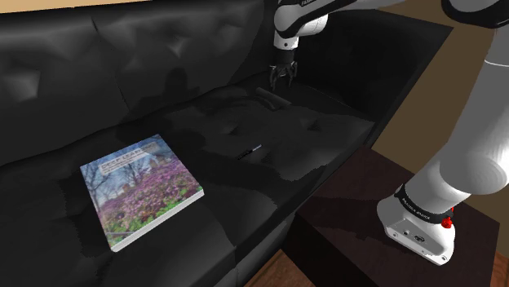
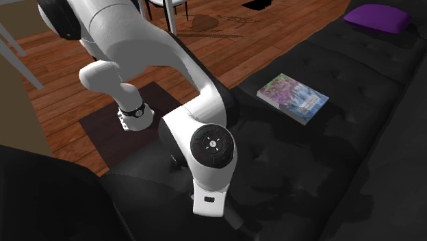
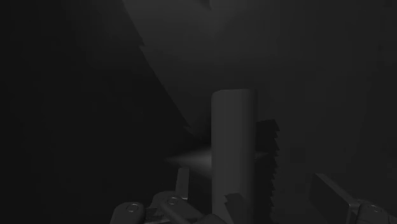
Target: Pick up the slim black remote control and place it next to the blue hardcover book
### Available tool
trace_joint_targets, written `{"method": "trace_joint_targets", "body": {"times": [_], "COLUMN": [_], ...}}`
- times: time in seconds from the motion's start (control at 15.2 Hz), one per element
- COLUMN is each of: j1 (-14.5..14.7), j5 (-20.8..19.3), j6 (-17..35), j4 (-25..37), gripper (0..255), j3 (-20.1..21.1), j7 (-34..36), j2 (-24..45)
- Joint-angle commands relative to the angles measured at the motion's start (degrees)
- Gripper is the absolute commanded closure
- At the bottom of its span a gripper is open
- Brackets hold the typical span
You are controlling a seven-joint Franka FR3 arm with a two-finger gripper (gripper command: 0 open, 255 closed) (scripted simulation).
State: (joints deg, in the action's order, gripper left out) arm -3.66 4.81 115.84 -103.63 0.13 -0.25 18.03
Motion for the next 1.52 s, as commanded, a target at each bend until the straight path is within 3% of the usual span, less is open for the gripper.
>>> {"method": "trace_joint_targets", "body": {"times": [0.0,0.46,0.99,1.06,1.45], "j1": [-0.15,0.03,0.03,0.03,-0.05], "j5": [0.18,0.37,0.37,0.37,0.37], "j6": [0.39,4.88,4.86,4.86,4.90], "j4": [2.74,0.03,0.06,0.06,-0.06], "gripper": [0,0,0,255,255], "j3": [-0.02,0.12,0.12,0.12,0.09], "j7": [-0.21,-0.33,-0.33,-0.33,-0.45], "j2": [3.01,4.77,4.78,4.78,4.72]}}
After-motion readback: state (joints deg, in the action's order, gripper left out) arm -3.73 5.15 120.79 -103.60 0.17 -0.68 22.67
